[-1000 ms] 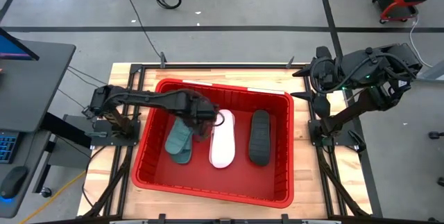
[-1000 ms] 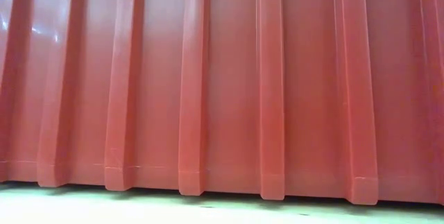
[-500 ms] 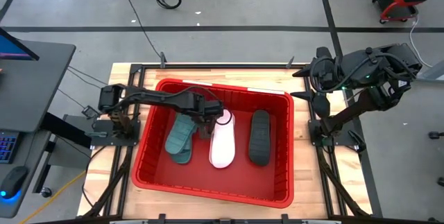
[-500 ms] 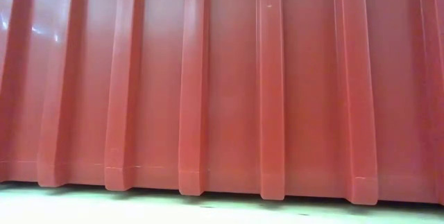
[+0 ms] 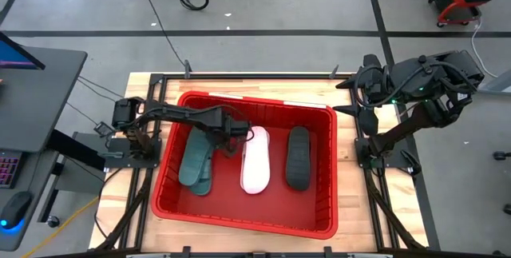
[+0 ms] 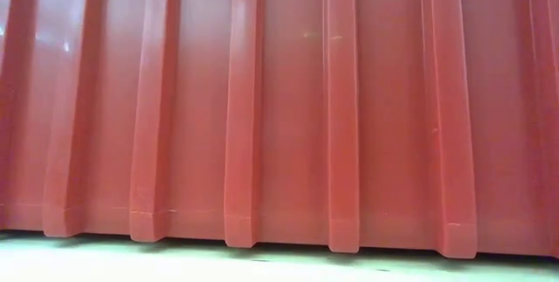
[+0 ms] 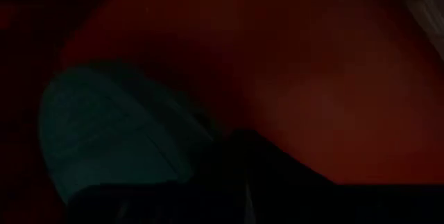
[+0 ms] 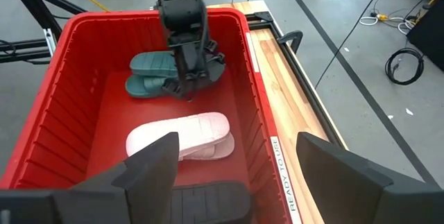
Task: Pick and place slides into bin
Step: Stack the green slide on top of the green slide in the red bin
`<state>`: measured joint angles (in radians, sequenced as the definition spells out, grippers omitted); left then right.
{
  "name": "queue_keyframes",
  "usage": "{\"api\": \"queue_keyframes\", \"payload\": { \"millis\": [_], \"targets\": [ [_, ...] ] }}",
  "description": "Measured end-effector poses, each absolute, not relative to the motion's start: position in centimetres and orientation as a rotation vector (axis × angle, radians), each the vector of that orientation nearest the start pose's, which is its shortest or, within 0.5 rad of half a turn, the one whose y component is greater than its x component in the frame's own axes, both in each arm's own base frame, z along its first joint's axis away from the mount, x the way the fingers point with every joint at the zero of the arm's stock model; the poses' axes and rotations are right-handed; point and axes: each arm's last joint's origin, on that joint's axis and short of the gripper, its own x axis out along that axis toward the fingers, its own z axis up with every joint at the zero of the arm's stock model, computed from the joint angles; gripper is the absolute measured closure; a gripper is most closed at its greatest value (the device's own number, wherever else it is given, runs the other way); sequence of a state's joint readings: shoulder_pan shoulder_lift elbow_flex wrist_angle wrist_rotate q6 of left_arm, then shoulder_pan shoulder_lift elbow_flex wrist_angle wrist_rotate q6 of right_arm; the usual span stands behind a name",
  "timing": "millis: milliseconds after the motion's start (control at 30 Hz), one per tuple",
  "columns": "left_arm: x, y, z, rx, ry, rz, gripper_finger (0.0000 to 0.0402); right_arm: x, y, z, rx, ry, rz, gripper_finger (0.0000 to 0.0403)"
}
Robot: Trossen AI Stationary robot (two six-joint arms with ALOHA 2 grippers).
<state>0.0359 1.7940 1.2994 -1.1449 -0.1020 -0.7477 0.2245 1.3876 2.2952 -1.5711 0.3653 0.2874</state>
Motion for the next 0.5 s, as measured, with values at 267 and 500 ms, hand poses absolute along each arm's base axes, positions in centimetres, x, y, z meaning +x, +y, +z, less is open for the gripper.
{"api": "queue_keyframes", "payload": {
  "millis": [267, 500],
  "targets": [
    [31.0, 0.3, 21.4, -0.613, 1.540, 0.863, 0.0393, 14.9, 2.3, 53.5, 0.069, 0.609, -0.221, 0.0104],
    [30.7, -0.3, 21.9, -0.608, 1.543, 0.926, 0.0389, 14.9, 2.3, 53.5, 0.066, 0.610, -0.219, 0.0104]
  ]
}}
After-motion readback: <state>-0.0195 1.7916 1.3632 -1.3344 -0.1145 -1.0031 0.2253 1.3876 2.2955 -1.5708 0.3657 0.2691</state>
